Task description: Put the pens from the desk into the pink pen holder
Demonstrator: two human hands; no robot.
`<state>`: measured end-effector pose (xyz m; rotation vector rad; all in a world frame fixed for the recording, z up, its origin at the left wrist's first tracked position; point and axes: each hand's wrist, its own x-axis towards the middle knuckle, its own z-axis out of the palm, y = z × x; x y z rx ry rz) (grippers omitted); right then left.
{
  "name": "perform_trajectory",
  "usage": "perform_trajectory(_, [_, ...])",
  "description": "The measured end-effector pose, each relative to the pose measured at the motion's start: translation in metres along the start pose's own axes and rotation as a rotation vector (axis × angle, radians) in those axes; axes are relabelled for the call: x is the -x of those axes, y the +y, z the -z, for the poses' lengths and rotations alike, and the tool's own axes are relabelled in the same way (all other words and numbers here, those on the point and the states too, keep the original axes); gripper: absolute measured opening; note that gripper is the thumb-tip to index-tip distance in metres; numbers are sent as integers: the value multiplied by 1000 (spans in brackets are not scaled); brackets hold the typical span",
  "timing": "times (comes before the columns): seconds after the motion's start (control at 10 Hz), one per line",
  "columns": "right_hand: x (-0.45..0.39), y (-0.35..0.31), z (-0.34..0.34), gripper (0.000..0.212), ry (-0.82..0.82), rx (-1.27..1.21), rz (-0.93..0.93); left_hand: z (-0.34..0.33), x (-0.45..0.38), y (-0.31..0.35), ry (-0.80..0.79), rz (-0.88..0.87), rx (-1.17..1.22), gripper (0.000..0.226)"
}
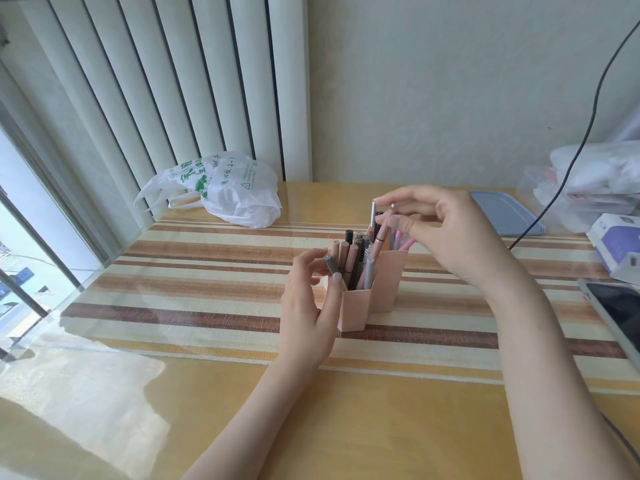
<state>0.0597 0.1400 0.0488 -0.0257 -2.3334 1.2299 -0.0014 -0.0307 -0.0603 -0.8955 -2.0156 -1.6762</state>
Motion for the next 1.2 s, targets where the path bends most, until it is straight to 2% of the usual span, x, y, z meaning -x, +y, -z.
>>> perform_trajectory(0.1, [1, -2, -3, 13, -59, 51, 24, 0, 0, 0, -13, -7, -3, 29])
perform_trajectory(0.2, [1, 0, -11, 18, -135, 260, 8, -1, 1, 1, -23, -25, -20, 29])
perform_trajectory(0.3, [0, 0, -9, 20, -174, 257, 11, -1, 1, 1, -70, -2, -5, 37])
perform_trajectory(0.4, [0, 1, -2, 26, -41, 155, 18, -3, 1, -2, -191, 97, -27, 59])
perform_trajectory(0.5, [0, 7, 5, 34, 90, 220, 3, -7, 2, -6, -298, 148, -120, 60])
perform_trajectory(0.6, [0, 16, 7, 39, 48, 257, -114, -5, -1, -9, -305, 183, -92, 52])
perform_trajectory(0.7, [2, 16, 3, 37, -43, 180, -150, -5, -4, -9, -327, 231, -19, 48])
perform_trajectory(0.9, [0, 5, -6, 18, -88, 165, -24, -5, -2, -6, -328, 209, 41, 43])
perform_trajectory(1.0, [1, 6, -6, 26, -105, 163, -42, -5, -2, -5, -349, 215, 41, 45])
perform_trajectory(1.1, [3, 6, 0, 29, -27, 20, -54, -2, 0, -2, -366, 146, 69, 55])
perform_trajectory(1.2, [2, -1, 8, 28, 163, -84, 21, 9, -6, 9, -178, -47, 13, 69])
